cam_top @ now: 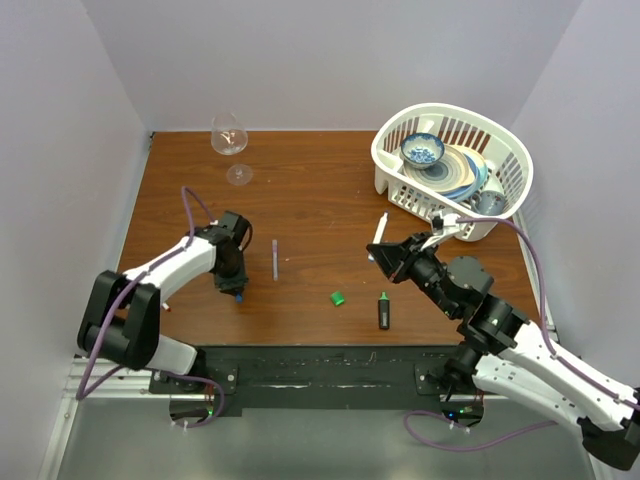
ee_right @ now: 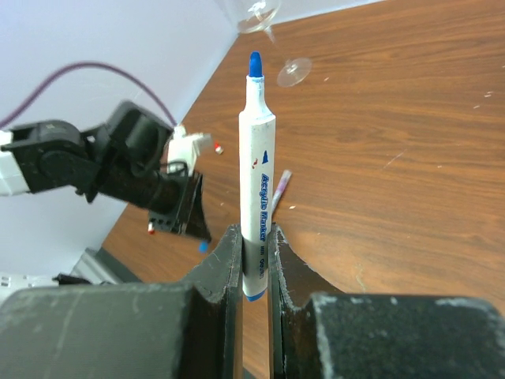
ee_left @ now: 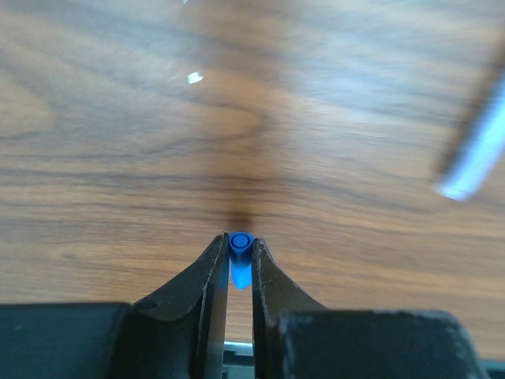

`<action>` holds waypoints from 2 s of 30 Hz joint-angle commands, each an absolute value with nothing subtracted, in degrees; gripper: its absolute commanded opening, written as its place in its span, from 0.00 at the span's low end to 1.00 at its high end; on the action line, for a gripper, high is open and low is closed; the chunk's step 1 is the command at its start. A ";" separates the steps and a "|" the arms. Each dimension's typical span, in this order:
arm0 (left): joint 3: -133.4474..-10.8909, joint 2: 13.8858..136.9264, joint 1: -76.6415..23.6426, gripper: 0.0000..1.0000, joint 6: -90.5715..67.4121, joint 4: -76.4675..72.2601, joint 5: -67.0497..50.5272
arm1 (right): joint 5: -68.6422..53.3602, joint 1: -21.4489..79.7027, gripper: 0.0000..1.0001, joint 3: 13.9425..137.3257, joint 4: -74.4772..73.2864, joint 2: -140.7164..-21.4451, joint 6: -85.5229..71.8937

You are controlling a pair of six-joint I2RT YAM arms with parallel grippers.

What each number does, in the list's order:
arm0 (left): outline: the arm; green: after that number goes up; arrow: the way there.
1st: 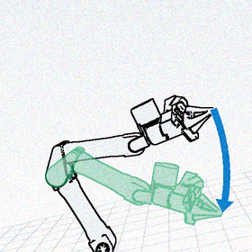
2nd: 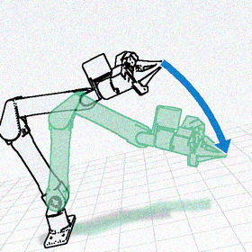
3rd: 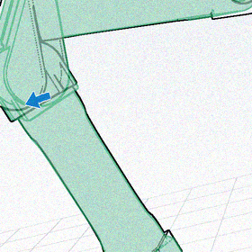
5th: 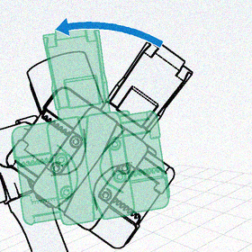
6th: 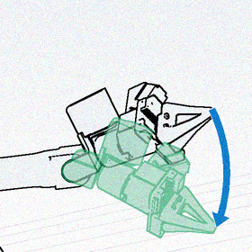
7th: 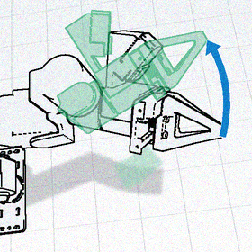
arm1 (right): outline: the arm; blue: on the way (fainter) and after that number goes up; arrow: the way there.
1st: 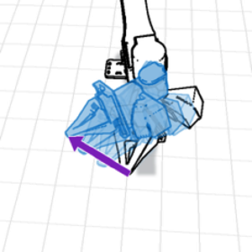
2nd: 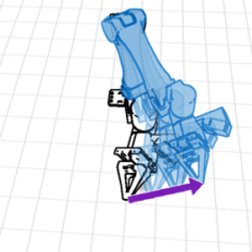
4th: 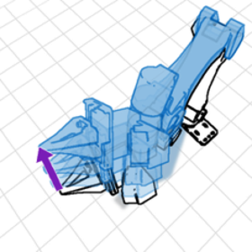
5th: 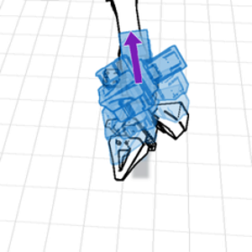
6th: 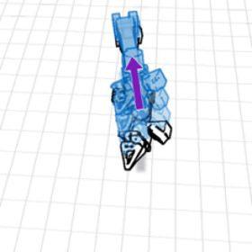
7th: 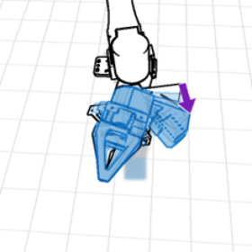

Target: Insert the pens into the pen caps

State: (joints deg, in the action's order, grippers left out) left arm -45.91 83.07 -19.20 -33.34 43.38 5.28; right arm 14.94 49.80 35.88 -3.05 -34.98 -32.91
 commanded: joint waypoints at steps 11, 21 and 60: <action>-51.15 59.79 -19.34 0.00 -36.99 21.41 -16.42 | -12.11 50.01 0.00 34.10 12.82 -50.52 -36.03; -44.39 51.94 -19.42 0.00 -48.24 -10.88 -31.54 | -14.68 56.95 0.00 39.20 21.95 -63.36 -34.36; -34.81 46.94 -19.42 0.00 -49.83 -14.41 -40.43 | -7.21 57.48 0.00 46.49 19.78 -68.29 -34.28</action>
State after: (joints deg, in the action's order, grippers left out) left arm -36.60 48.16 -19.22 -50.81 -13.21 -37.17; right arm -9.50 57.34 42.76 18.70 -68.88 -35.31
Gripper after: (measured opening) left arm 0.187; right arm 0.110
